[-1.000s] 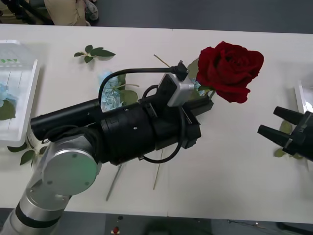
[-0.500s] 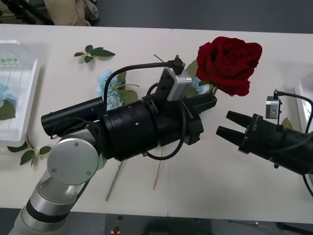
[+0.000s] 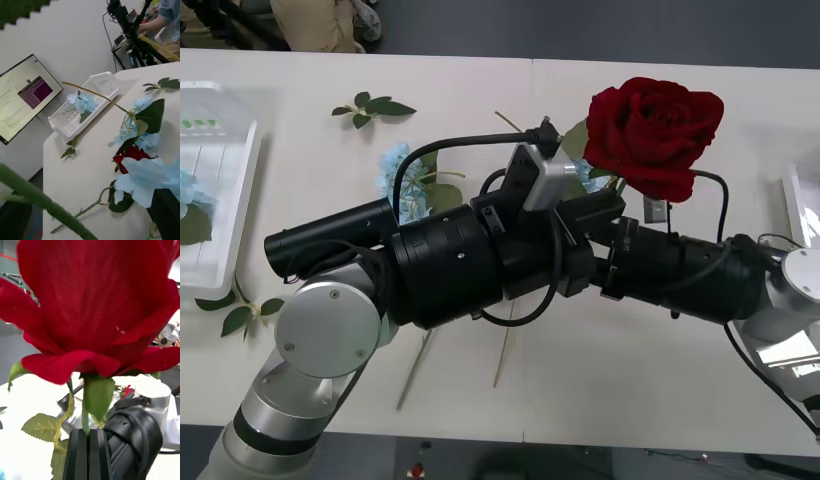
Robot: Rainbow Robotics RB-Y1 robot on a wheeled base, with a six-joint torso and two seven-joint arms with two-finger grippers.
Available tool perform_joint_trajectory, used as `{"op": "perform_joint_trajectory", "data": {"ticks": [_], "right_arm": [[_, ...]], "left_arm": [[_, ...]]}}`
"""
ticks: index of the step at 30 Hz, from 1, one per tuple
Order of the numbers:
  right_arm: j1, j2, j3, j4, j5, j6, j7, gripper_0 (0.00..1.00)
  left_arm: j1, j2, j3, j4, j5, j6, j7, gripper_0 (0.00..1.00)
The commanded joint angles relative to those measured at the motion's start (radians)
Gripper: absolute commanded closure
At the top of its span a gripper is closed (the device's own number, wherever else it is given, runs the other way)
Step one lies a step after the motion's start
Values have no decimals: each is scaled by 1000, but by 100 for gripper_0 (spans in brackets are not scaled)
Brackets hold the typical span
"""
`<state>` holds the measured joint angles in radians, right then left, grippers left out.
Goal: Put the red flowers into the right box and the blue flowers into the left box
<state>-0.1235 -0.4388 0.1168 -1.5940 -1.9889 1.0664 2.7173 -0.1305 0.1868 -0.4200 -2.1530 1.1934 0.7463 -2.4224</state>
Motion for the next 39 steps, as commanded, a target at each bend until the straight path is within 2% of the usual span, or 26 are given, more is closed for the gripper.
{"op": "perform_joint_trajectory", "data": {"ticks": [1, 2, 3, 4, 5, 6, 8, 17, 24, 25, 26, 27, 39], "right_arm": [[-45, -5, 53, -20, -16, -6, -12, 14], [-53, -3, 66, -18, -16, -20, -12, 30], [-56, -1, 72, -18, -16, -26, -12, 40], [-56, 0, 80, -20, -16, -34, -12, 56], [-54, 5, 89, -18, -21, -48, -12, 82], [-54, 8, 92, -18, -22, -52, -12, 91], [-54, 15, 95, -18, -22, -52, -12, 98], [-54, 34, 147, -18, 4, -128, -12, 100], [-58, 19, 139, -18, -1, -141, -12, 100], [-59, 19, 135, -18, -2, -141, -12, 100], [-59, 17, 132, -18, -2, -141, -12, 100], [-59, 17, 130, -18, -2, -141, -12, 100], [-53, -40, 76, -18, -16, -138, -12, 100]], "left_arm": [[-11, -1, 4, -21, 6, -18, -35, 100], [-11, -1, 1, -21, 6, -16, -35, 100], [-11, -1, 4, -21, 6, -18, -35, 100], [-11, -3, 4, -21, 8, -18, -35, 100], [-11, -1, 4, -21, 8, -19, -35, 100], [-11, -3, 4, -22, 8, -21, -35, 100], [-11, -3, 1, -21, 8, -21, -35, 100], [-11, -3, 1, -22, 11, -22, -35, 100], [-11, 0, 1, -21, 23, -22, -38, 99], [-11, 3, 1, -21, 26, -22, -40, 59], [-11, 3, 4, -21, 26, -22, -40, 10], [-11, 5, 4, -22, 26, -22, -40, 0], [-9, 37, 4, -21, 109, -39, -60, 0]]}}
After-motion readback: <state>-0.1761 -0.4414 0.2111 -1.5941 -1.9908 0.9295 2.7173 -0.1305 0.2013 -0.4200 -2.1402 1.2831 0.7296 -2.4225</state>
